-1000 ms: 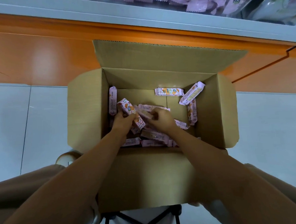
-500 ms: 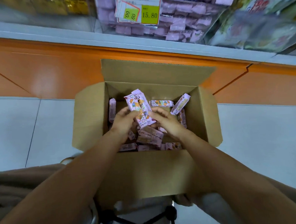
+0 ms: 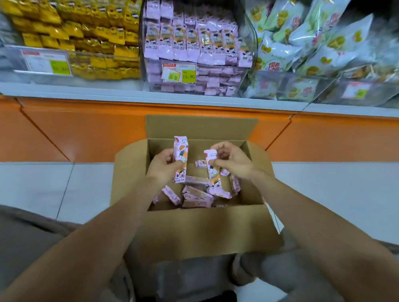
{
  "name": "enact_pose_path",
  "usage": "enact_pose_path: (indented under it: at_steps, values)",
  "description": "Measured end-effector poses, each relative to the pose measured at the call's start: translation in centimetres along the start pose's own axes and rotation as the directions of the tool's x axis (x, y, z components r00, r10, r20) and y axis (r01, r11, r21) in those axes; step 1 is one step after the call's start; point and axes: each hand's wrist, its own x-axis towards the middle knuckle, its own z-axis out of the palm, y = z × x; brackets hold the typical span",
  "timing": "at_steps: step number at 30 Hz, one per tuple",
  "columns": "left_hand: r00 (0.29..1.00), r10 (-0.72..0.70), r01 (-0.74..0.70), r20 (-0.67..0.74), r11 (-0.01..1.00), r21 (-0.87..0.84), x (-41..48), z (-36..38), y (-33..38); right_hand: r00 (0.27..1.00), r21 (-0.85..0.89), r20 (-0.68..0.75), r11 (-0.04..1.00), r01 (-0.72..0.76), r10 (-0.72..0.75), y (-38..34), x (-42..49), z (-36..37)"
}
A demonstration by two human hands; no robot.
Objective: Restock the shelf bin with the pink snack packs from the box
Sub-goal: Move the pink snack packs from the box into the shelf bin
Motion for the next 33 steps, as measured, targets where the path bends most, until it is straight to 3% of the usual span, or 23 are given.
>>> enact_pose_path:
  at_steps: [3, 7, 12, 20, 24, 29, 33]
  values:
    - [0.986, 0.035, -0.04, 0.166, 0.999, 0.026, -1.4, 1.0, 1.4, 0.998, 0.069, 0.066, 0.998, 0.015, -0.02, -1.8, -0.9, -0.1]
    - [0.986, 0.015, -0.001, 0.164, 0.996, -0.085, -3.2, 1.3, 2.9, 0.997, 0.115, 0.016, 0.99, 0.08, -0.082, -3.9, -2.1, 0.2]
    - [0.981, 0.007, 0.011, 0.194, 0.996, -0.092, -4.9, 0.9, 4.8, 0.989, 0.133, -0.085, 0.982, 0.133, -0.123, -5.9, -3.2, -0.1]
    - [0.986, 0.022, 0.006, 0.166, 0.986, -0.168, -6.4, 1.2, 7.6, 0.955, 0.135, -0.207, 0.961, 0.242, -0.211, -9.6, -5.0, 0.1]
    - [0.998, -0.012, 0.021, 0.058, 0.987, -0.157, -6.7, 1.4, 8.9, 0.943, 0.116, -0.234, 0.956, 0.27, -0.238, -11.0, -5.7, 0.4]
    - [0.997, 0.002, -0.019, -0.076, 0.976, -0.217, -6.7, 0.9, 10.5, 0.931, 0.069, -0.12, 0.932, 0.355, -0.345, -11.8, -7.2, 0.2]
    - [0.996, 0.041, -0.057, -0.078, 0.977, -0.207, -6.5, 0.8, 11.4, 0.908, -0.068, -0.03, 0.908, 0.414, -0.417, -11.3, -7.6, 0.5]
